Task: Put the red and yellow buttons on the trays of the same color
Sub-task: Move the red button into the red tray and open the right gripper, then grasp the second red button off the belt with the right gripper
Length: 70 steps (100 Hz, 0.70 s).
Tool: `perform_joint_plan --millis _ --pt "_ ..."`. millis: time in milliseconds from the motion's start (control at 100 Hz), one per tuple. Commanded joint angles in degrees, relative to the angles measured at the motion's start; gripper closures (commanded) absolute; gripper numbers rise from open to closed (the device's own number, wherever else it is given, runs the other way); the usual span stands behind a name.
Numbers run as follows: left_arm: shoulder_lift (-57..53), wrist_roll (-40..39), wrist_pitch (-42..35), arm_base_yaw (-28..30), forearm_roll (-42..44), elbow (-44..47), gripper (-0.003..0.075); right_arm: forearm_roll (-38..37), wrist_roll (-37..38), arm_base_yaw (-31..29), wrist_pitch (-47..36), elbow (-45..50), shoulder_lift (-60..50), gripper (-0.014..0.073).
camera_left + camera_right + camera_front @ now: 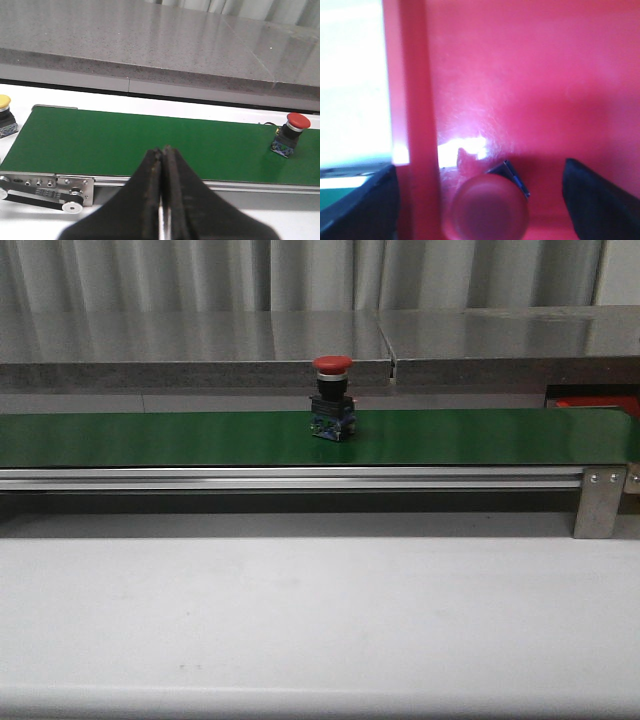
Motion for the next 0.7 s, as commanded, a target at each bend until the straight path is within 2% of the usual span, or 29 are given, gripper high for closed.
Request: perform_joint_plan --millis 0,200,530,690 --pt "0.01 0.12 -4.35 -0.50 -0.70 -1.67 0.0739 1.62 -1.75 -0.19 -0.56 -2.00 -8.47 -0.0062" --pt "0.01 0.12 -4.35 -0.50 -0.70 -1.67 0.0739 3.83 -5.13 1.51 5.47 -0.19 -16.14 -0.0062" --pt "0.01 0.12 -4.35 -0.50 -0.70 -1.67 0.0739 3.83 -10.04 10.77 1.25 18.67 -27.73 -0.0062" --pt "0.01 0.12 -4.35 -0.50 -0.70 -1.67 0.0739 3.77 -11.30 16.48 0.35 23.52 -29.67 -0.0062"
